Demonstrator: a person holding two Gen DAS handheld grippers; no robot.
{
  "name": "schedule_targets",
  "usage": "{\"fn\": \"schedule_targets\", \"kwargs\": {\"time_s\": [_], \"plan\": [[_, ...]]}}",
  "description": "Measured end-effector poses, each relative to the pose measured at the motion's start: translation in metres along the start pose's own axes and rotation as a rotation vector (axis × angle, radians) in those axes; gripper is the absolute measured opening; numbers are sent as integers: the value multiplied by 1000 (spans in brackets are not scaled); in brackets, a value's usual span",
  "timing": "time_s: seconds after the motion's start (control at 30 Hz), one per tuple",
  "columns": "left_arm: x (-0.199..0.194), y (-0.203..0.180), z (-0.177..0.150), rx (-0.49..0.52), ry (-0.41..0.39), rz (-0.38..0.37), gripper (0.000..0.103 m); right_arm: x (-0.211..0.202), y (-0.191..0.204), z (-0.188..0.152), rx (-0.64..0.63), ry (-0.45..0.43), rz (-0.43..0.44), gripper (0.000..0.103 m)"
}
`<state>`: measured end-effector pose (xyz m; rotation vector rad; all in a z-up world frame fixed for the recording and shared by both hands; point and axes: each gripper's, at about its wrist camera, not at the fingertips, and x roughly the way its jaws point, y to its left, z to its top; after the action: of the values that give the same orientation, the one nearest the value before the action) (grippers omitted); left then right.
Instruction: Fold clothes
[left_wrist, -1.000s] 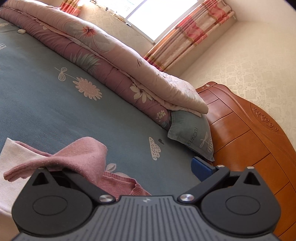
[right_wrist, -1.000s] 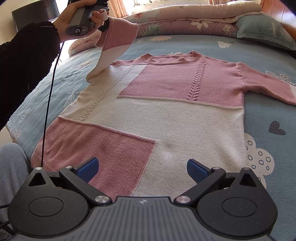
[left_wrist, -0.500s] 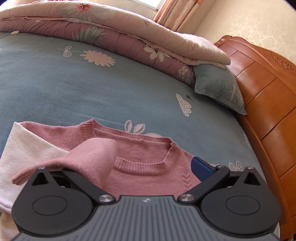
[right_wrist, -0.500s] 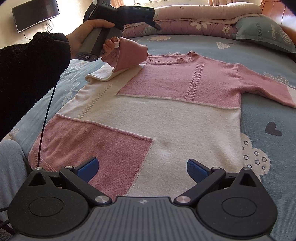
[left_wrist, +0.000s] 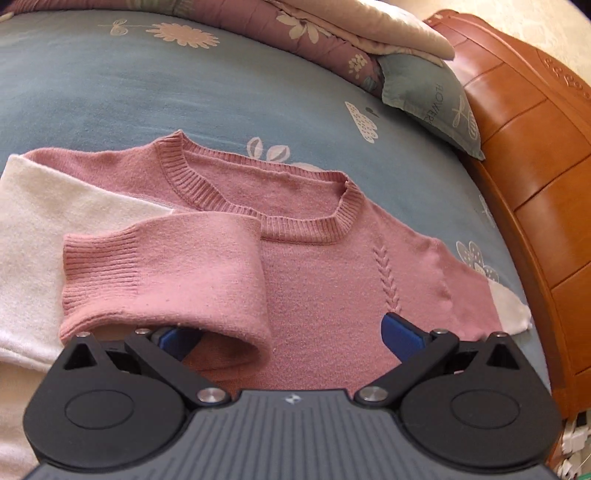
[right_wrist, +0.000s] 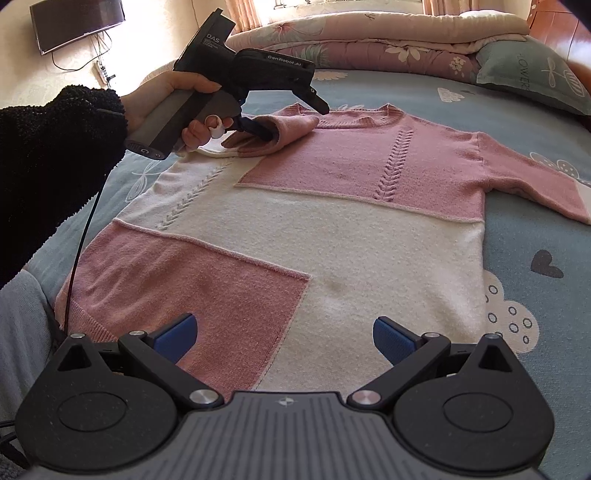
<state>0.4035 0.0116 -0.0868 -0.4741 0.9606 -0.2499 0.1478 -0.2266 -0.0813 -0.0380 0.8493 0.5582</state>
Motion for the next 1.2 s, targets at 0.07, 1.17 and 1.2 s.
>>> {"fn": "schedule_targets", "kwargs": {"time_s": [0.07, 1.17, 1.2], "plan": [[-3, 9, 2, -67, -47, -4, 102, -1, 0, 0, -1, -2, 1, 103], [-48, 15, -9, 211, -136, 34, 102, 26, 11, 10, -23, 33, -53, 103], [-48, 29, -8, 176, -135, 38, 102, 31, 13, 10, -32, 44, -54, 103]]}}
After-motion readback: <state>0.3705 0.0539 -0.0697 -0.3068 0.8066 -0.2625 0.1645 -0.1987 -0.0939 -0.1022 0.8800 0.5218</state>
